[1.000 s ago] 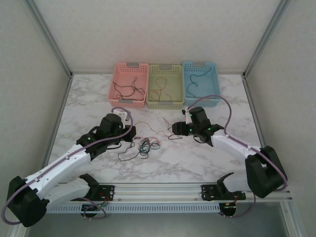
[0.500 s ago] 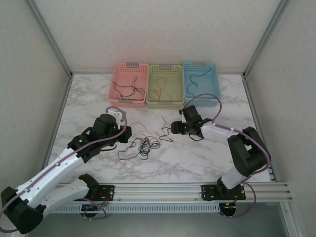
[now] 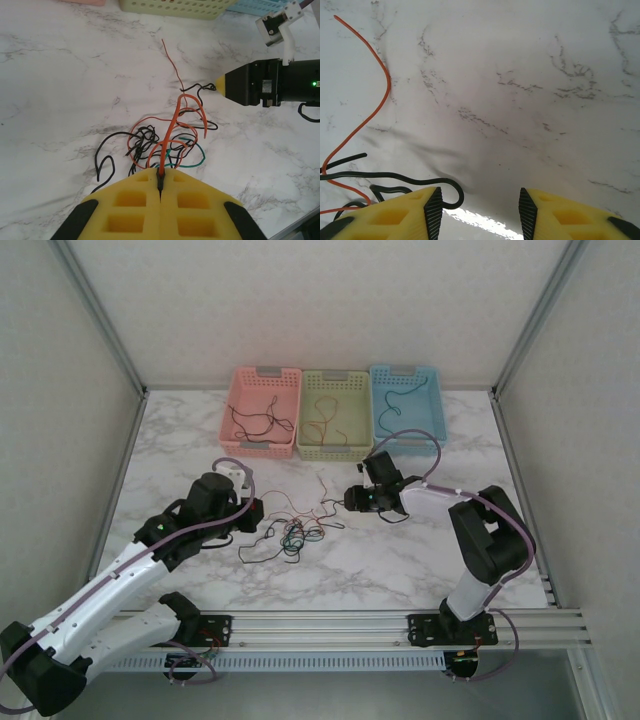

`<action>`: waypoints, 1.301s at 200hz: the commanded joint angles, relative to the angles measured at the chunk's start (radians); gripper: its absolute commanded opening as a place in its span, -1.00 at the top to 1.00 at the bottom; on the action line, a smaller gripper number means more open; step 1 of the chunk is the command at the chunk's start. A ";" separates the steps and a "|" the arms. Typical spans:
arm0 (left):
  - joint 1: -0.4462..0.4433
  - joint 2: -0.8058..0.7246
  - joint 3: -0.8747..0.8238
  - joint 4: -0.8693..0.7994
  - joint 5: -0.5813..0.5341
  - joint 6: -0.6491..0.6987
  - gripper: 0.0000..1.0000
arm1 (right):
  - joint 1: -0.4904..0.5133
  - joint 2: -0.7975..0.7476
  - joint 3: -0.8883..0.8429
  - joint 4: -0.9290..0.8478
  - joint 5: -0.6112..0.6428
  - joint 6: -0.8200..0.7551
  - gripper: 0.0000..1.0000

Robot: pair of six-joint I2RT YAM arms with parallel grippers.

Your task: Untangle the cables

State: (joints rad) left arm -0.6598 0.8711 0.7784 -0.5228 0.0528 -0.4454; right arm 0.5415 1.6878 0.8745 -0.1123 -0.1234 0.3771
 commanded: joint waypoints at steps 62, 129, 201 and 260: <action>-0.008 0.006 0.019 -0.012 -0.018 0.016 1.00 | 0.051 -0.012 0.056 -0.055 -0.036 -0.101 -0.10; -0.008 0.002 0.024 -0.025 -0.014 0.023 1.00 | 0.080 0.105 0.118 -0.132 0.001 -0.131 0.06; -0.008 0.013 0.019 -0.019 -0.022 0.025 1.00 | 0.080 0.087 0.092 -0.089 0.014 -0.135 0.85; -0.008 -0.032 0.024 -0.069 -0.118 0.017 1.00 | 0.077 -0.093 -0.001 -0.084 0.122 -0.140 1.00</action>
State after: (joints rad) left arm -0.6598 0.8772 0.7784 -0.5339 0.0196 -0.4377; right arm 0.6144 1.6939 0.9115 -0.1986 -0.0799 0.2462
